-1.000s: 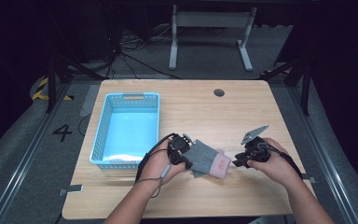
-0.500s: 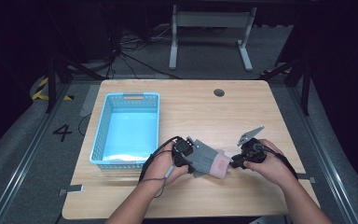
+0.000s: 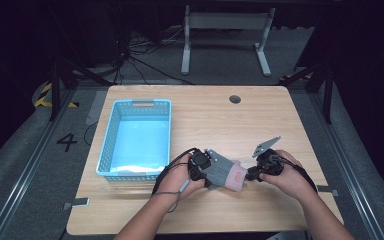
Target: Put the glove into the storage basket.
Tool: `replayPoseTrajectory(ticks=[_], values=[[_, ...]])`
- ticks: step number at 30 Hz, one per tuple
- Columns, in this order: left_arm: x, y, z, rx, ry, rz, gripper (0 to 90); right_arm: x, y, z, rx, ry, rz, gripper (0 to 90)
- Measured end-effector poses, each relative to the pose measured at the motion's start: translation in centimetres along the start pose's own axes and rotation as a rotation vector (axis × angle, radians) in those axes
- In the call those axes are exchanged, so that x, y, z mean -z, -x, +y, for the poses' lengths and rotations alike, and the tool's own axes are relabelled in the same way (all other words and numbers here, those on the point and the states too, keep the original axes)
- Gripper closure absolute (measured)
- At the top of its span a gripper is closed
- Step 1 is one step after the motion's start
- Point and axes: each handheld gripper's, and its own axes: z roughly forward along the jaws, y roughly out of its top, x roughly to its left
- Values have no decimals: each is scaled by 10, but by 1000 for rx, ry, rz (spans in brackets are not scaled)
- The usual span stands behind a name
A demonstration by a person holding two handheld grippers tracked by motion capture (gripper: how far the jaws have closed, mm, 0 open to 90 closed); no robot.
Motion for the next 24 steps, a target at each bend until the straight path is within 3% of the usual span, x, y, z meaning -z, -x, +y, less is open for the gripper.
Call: replayPoseTrajectory(ticks=[5,10,14,17,24], values=[[3,4,1,-4,28,10,729,-1,-2,1,7,-2,-6,732],[4,2,1,8,18,22,787,1,-4,2,33,18,-14,731],[4,4,2,6,16,39,848,3,-4,3,49,19,-26,806],[6,6,3,2,19,48,857,3,-5,4,57,22,-39,861],[17,14,3,-10,38,63,863,13,-7,5,53,65,-47,874]])
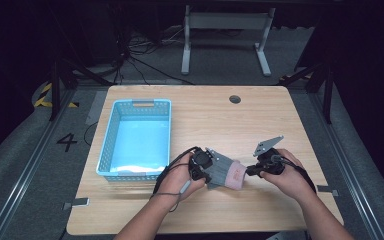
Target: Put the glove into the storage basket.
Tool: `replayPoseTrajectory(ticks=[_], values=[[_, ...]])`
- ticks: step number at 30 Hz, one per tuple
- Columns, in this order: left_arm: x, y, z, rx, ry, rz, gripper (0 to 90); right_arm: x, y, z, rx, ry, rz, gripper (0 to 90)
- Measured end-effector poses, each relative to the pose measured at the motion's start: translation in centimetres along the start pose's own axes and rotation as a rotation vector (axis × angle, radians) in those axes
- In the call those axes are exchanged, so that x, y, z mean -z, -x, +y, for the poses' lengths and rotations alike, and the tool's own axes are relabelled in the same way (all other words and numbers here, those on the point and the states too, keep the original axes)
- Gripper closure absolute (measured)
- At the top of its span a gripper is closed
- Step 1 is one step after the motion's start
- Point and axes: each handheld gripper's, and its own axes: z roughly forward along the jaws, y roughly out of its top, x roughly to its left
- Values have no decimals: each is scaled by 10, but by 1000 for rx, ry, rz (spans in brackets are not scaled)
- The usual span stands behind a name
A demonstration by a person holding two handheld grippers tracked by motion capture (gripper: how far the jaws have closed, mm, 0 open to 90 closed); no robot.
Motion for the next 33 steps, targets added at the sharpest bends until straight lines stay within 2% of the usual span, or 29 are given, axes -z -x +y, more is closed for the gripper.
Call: replayPoseTrajectory(ticks=[6,11,24,33], values=[[13,8,-2,-5,32,7,863,14,-2,6,12,58,-31,878],[18,15,-5,-10,40,13,863,16,-1,14,30,81,-50,881],[16,22,-5,-19,34,19,863,2,9,26,40,80,-68,883],[9,19,-4,-15,24,12,863,-9,14,26,34,60,-71,884]])
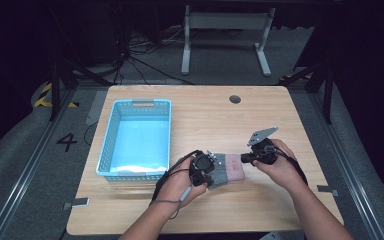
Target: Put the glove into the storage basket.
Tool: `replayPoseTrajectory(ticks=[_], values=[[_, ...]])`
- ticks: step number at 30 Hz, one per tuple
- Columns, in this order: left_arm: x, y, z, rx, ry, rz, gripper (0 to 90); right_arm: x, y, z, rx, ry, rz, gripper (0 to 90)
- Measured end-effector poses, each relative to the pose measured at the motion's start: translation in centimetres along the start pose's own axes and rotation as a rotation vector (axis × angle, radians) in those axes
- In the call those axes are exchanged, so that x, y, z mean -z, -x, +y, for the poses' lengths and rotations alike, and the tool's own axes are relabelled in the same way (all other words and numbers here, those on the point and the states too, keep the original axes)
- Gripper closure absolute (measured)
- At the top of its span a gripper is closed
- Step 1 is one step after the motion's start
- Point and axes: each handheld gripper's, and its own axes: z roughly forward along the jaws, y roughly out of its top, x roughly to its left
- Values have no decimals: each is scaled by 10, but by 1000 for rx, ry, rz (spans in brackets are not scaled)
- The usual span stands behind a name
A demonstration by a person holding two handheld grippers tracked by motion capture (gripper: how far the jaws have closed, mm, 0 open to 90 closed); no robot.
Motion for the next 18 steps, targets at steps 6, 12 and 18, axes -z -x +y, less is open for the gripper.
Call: replayPoseTrajectory(ticks=[6,12,18], values=[[-5,-2,0,-1,-8,-19,862,-4,1,-2,-2,-13,0,884],[-13,-6,-1,5,-20,-42,861,-9,1,-4,-3,-35,-8,882],[-19,-9,-2,17,-45,-56,858,-15,1,-5,-2,-50,-8,881]])
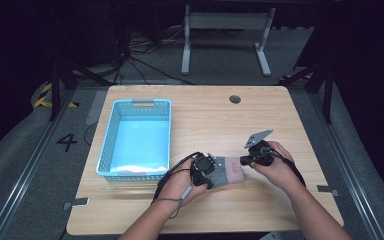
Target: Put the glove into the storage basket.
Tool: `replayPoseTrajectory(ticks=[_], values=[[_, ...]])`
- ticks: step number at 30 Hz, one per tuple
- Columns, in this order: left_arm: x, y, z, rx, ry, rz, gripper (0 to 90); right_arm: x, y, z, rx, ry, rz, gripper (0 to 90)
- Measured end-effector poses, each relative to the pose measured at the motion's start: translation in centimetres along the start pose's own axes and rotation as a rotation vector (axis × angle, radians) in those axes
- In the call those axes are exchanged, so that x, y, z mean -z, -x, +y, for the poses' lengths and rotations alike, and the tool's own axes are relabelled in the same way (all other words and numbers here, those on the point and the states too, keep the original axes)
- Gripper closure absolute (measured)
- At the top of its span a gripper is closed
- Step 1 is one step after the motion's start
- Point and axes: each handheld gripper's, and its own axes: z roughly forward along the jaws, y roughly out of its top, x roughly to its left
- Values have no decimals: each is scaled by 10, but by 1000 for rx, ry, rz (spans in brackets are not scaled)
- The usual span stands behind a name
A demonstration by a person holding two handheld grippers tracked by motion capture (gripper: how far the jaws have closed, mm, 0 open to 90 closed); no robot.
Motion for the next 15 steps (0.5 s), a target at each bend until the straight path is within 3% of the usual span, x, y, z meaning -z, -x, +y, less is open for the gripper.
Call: replayPoseTrajectory(ticks=[15], values=[[-10,-6,-2,21,-46,-4,845,-5,2,-3,-18,-12,0,872]])
